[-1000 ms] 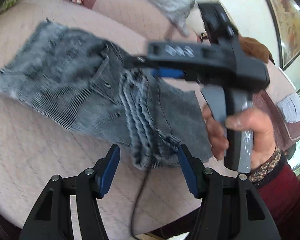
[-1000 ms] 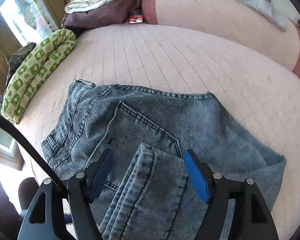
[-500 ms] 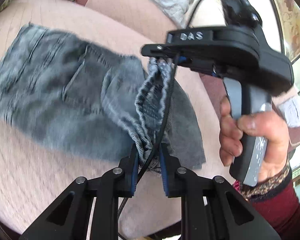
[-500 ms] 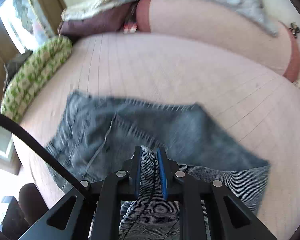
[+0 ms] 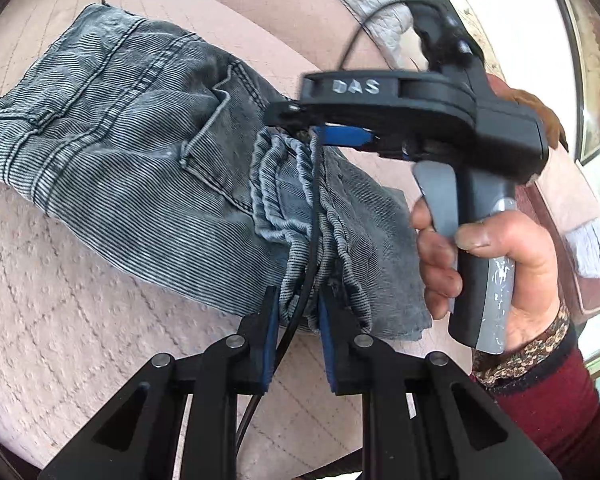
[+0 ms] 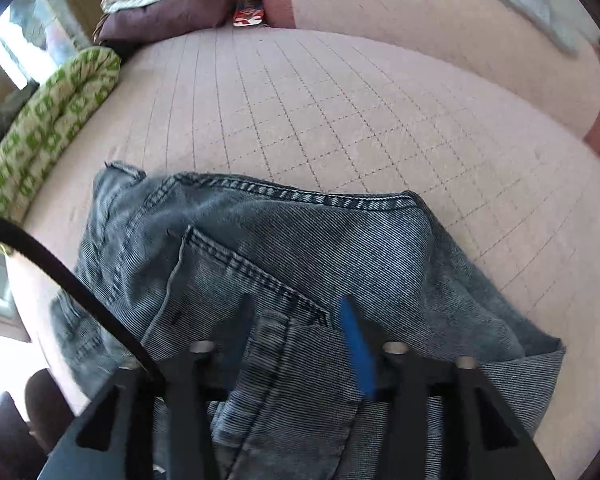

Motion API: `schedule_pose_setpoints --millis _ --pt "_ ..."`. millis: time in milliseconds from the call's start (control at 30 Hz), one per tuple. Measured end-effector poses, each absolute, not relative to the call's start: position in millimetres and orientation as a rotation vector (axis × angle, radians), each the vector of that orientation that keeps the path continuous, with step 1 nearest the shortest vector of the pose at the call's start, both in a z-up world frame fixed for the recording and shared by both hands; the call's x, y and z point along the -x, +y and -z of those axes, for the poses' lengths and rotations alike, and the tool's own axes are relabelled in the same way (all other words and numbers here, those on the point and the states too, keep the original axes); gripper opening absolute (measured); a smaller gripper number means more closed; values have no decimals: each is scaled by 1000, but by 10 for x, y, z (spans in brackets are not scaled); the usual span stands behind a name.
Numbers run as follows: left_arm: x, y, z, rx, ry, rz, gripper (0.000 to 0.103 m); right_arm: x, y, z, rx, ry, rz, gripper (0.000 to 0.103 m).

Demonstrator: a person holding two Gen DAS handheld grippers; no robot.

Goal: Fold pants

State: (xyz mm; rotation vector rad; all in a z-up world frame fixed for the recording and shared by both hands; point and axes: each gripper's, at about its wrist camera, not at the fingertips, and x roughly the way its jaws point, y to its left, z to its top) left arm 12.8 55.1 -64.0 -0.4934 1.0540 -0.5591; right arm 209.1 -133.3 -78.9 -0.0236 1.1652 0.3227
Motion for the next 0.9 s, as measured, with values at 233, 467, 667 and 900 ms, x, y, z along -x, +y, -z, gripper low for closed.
schedule_pose_setpoints --millis 233,467,667,900 --pt "58 396 668 459 1065 568 19 -2039 -1027 1035 174 1220 -302 33" --pt "-129 306 500 478 1045 566 17 -1882 -1281 467 63 1064 -240 19" --pt "-316 412 544 516 1059 497 17 -2244 -1348 433 36 1058 -172 19" --pt "-9 665 272 504 1011 540 48 -2335 -1409 615 -136 1064 -312 38"
